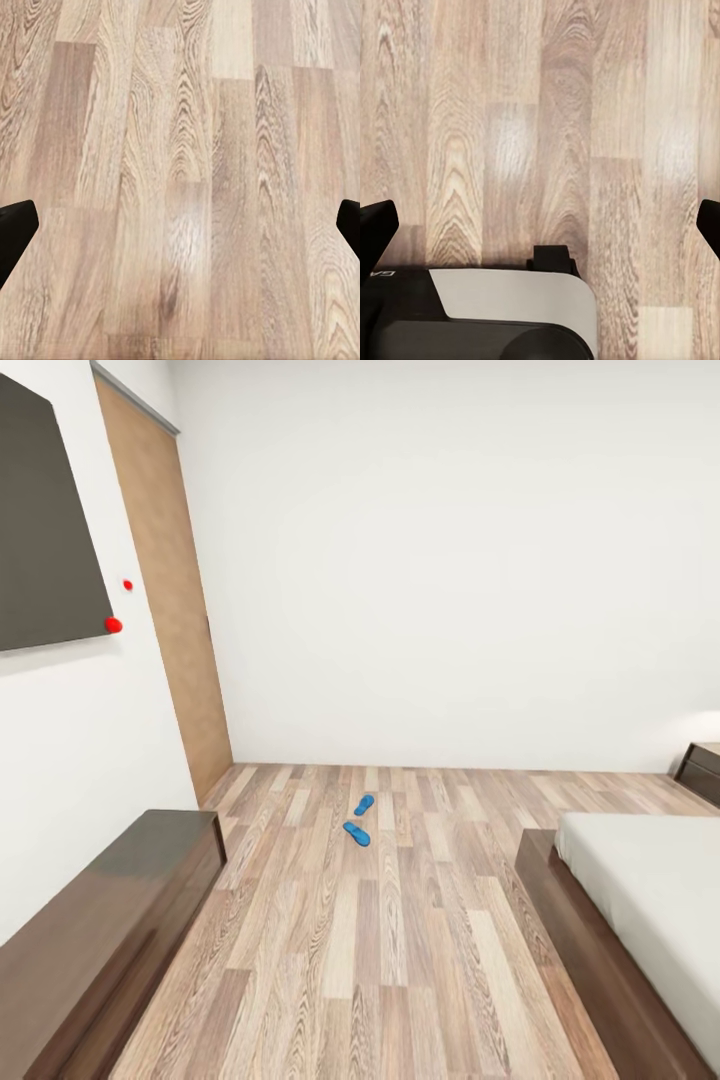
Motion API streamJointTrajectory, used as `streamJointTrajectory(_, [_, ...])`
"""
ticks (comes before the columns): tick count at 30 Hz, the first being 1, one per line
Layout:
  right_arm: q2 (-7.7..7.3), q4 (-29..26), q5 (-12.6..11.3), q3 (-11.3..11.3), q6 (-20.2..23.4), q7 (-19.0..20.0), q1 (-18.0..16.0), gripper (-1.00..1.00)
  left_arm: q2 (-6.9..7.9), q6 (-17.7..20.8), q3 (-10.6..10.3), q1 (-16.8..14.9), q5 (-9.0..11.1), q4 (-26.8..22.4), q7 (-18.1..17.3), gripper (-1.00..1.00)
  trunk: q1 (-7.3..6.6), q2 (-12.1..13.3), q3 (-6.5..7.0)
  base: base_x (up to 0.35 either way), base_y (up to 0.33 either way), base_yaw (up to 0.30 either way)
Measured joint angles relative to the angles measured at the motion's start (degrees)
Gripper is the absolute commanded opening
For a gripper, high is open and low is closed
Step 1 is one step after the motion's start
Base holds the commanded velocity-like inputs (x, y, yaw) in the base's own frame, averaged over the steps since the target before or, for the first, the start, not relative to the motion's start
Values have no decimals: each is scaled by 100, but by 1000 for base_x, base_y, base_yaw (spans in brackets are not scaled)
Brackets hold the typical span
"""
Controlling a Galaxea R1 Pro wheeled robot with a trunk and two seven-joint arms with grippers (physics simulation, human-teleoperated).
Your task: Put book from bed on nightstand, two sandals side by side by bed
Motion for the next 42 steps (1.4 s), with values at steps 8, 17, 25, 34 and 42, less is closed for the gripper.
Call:
streamJointTrajectory(8, [1,0,6,7,0,0,0,100,0,-6,12,0,0,0,-4,100,0,0,-37,0,0,0])
streamJointTrajectory(17, [1,0,6,2,0,0,0,100,8,-4,19,0,0,0,-5,100,-2,-1,-40,69,0,0])
streamJointTrajectory(25, [1,0,7,3,0,0,0,100,18,2,24,0,8,0,-3,100,-3,-1,-40,274,0,0])
streamJointTrajectory(34, [1,1,6,13,0,0,0,100,18,0,24,0,8,0,-3,100,-3,0,-40,319,0,0])
streamJointTrajectory(42, [2,0,7,18,0,0,0,100,18,-3,23,0,8,0,-1,100,-1,0,-40,204,0,0])
